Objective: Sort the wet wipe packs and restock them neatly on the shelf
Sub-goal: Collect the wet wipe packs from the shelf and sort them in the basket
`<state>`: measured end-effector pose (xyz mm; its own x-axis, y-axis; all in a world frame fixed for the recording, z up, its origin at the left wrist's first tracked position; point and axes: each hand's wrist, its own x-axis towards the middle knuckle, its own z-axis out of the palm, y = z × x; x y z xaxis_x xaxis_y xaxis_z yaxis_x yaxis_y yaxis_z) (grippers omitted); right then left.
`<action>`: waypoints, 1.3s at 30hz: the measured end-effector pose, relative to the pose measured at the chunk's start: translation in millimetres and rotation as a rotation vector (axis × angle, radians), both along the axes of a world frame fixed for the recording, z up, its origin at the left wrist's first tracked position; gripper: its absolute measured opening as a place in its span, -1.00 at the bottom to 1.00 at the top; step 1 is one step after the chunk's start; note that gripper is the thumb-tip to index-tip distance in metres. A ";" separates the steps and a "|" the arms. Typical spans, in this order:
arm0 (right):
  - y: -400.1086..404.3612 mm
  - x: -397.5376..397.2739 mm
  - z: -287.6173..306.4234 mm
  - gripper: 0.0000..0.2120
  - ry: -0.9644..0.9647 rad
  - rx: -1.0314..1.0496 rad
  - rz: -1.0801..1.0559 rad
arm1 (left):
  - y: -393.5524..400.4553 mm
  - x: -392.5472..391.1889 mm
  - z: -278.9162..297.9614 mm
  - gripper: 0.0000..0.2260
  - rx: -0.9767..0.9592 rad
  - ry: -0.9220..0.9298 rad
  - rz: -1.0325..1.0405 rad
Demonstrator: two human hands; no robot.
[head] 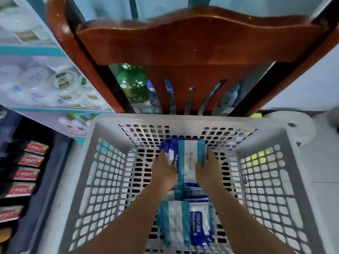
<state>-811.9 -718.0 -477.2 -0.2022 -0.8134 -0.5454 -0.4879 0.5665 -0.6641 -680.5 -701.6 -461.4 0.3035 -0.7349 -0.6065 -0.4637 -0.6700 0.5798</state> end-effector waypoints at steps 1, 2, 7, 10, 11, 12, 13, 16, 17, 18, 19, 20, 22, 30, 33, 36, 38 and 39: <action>-0.2 1.5 -10.8 -0.65 0.003 0.022 0.017 | -1.0 0.9 -8.8 -0.49 0.029 -0.034 -0.063; 0.7 2.6 -19.1 -0.62 0.006 0.042 0.036 | -0.3 1.1 -14.8 -0.36 0.045 -0.049 -0.109; 5.7 -0.4 -25.7 -0.62 0.073 0.048 0.159 | 8.7 7.1 -21.0 -0.25 0.034 -0.051 -0.195; 10.3 2.0 -5.1 -0.54 0.154 0.032 0.236 | 12.3 11.7 -5.1 -0.29 -0.019 -0.114 -0.249; 12.1 3.6 3.5 -0.48 0.178 0.018 0.278 | 14.0 12.6 4.1 -0.31 -0.040 -0.143 -0.277; 14.3 5.8 14.2 -0.43 0.193 0.003 0.320 | 16.1 13.6 13.5 -0.33 -0.068 -0.181 -0.311; 17.2 8.1 25.6 -0.40 0.202 -0.016 0.366 | 18.8 14.9 24.8 -0.34 -0.096 -0.227 -0.350; 29.2 14.9 65.4 -0.39 0.246 -0.056 0.517 | 32.0 19.0 61.0 -0.37 -0.153 -0.342 -0.450; 33.1 16.7 79.2 -0.40 0.267 -0.076 0.559 | 37.3 20.7 74.4 -0.40 -0.171 -0.376 -0.474; 36.3 19.0 92.0 -0.42 0.282 -0.104 0.596 | 42.2 23.1 87.6 -0.43 -0.198 -0.411 -0.494; 39.5 21.6 105.0 -0.44 0.296 -0.145 0.642 | 47.5 26.1 100.6 -0.45 -0.226 -0.444 -0.508; 42.0 25.3 118.8 -0.46 0.307 -0.180 0.691 | 53.0 29.8 113.6 -0.47 -0.251 -0.479 -0.519; 47.7 34.2 145.4 -0.47 0.330 -0.239 0.779 | 66.1 38.6 140.8 -0.47 -0.272 -0.536 -0.517; 79.1 92.3 250.8 -0.52 0.391 -0.516 1.018 | 131.5 91.9 238.1 -0.53 -0.323 -0.731 -0.346; 97.0 130.0 289.0 -0.57 0.383 -0.638 1.114 | 167.3 124.0 273.9 -0.54 -0.306 -0.771 -0.261; 117.2 173.0 320.1 -0.55 0.365 -0.730 1.198 | 206.1 161.7 305.8 -0.55 -0.304 -0.820 -0.170; 134.7 203.8 337.7 -0.56 0.361 -0.779 1.245 | 233.1 188.8 325.9 -0.54 -0.311 -0.856 -0.121; 144.9 219.5 346.8 -0.58 0.359 -0.802 1.262 | 247.0 202.1 335.7 -0.54 -0.314 -0.870 -0.096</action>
